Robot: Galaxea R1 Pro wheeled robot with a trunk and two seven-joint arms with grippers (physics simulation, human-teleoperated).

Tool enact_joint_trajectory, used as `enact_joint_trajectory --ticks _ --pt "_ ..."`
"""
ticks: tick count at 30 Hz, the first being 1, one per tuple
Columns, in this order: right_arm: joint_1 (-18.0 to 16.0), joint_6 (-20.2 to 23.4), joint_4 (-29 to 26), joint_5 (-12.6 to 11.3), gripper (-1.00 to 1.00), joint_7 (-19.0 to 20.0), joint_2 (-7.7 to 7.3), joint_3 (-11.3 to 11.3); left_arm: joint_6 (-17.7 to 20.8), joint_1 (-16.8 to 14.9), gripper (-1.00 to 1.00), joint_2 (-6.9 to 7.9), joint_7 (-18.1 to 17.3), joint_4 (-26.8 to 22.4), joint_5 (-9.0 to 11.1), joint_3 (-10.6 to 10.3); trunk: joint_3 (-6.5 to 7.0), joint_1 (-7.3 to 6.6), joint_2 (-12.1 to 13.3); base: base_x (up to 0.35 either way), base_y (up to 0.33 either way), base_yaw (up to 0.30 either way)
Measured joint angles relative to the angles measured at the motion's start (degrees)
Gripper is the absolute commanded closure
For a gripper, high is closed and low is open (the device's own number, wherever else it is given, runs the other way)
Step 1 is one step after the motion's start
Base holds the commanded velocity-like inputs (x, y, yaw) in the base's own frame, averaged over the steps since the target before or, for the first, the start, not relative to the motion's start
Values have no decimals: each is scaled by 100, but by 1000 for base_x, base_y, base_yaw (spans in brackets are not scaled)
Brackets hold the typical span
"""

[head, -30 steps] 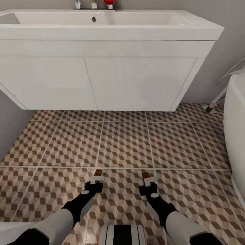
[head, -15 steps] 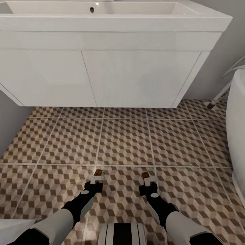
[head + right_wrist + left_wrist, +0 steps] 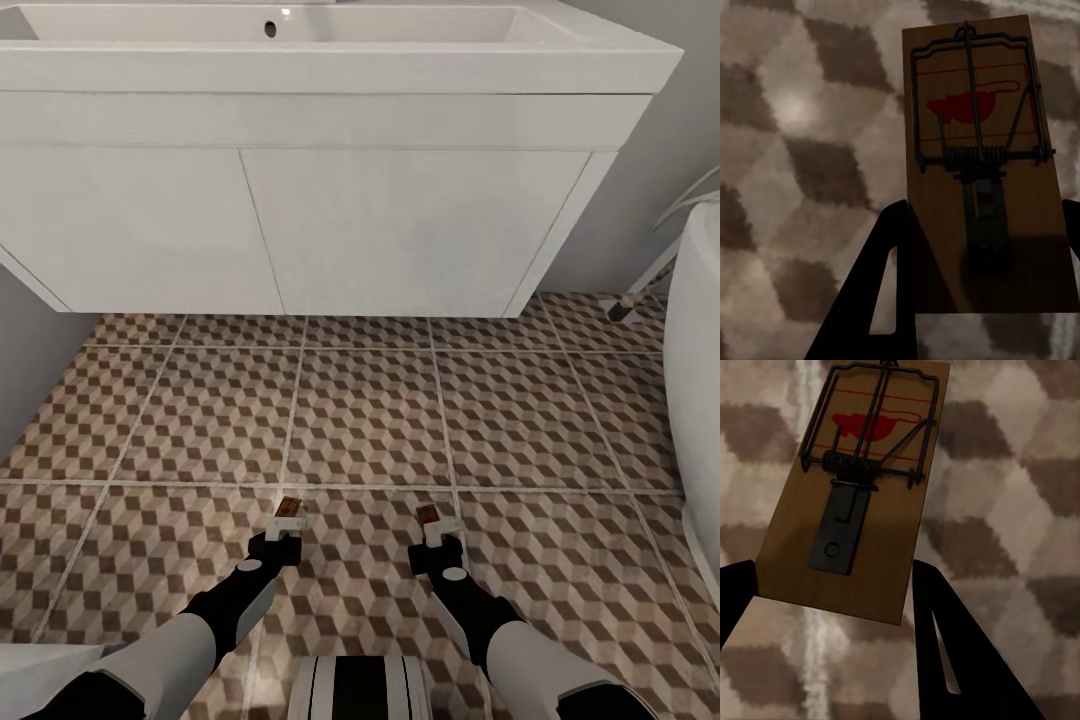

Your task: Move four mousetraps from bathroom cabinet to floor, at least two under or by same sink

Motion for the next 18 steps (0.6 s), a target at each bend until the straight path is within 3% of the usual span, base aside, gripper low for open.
enact_joint_trajectory --ticks 18 --pt "0 87 1 -10 100 -1 12 -8 33 2 100 1 23 78 16 -8 -44 6 -2 0 0 0"
